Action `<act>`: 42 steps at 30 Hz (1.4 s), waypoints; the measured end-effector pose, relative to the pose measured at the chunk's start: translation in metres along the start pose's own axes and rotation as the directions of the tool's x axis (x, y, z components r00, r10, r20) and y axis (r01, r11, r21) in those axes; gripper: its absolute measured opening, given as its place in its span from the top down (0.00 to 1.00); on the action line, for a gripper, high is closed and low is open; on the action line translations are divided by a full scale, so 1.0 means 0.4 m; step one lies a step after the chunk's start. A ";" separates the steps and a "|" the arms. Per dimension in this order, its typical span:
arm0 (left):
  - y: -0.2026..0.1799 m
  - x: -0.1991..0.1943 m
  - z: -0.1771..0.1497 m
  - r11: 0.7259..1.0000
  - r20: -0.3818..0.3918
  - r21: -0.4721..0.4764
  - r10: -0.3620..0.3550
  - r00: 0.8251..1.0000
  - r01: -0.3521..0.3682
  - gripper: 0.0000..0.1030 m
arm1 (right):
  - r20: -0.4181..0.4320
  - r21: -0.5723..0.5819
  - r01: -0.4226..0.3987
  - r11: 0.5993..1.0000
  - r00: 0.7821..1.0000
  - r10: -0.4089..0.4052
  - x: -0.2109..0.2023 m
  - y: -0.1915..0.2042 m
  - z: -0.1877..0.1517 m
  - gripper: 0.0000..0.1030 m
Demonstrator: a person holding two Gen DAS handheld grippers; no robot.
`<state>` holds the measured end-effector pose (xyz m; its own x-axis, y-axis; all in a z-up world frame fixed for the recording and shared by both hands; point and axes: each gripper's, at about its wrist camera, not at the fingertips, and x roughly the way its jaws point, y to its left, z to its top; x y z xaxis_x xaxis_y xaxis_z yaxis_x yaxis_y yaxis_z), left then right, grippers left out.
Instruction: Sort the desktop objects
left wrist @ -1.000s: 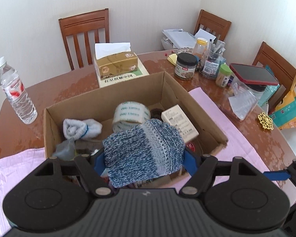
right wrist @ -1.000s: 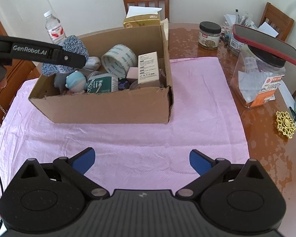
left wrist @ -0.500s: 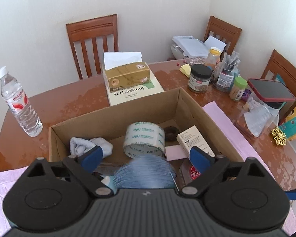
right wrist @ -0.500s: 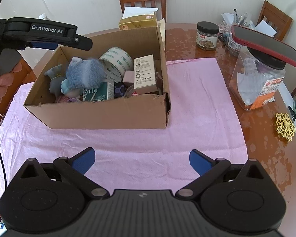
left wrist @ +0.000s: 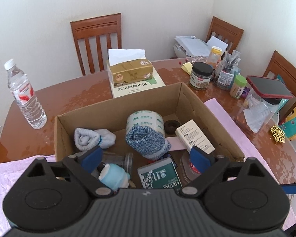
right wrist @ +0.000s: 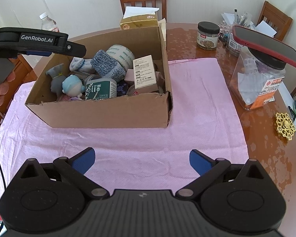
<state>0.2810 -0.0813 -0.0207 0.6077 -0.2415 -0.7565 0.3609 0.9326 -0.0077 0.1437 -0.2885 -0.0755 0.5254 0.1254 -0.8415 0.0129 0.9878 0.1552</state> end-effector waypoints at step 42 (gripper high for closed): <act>-0.010 -0.249 -0.302 0.953 -0.160 -0.177 0.217 0.963 -0.245 0.02 | -0.048 0.073 0.022 0.997 0.999 -0.018 -0.117 0.080 0.010 0.00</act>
<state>0.1336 -0.0286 -0.0244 0.5502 0.0132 -0.8349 0.0702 0.9956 0.0621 0.1228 -0.2631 -0.0290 0.4835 0.1119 -0.8682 0.0861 0.9809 0.1744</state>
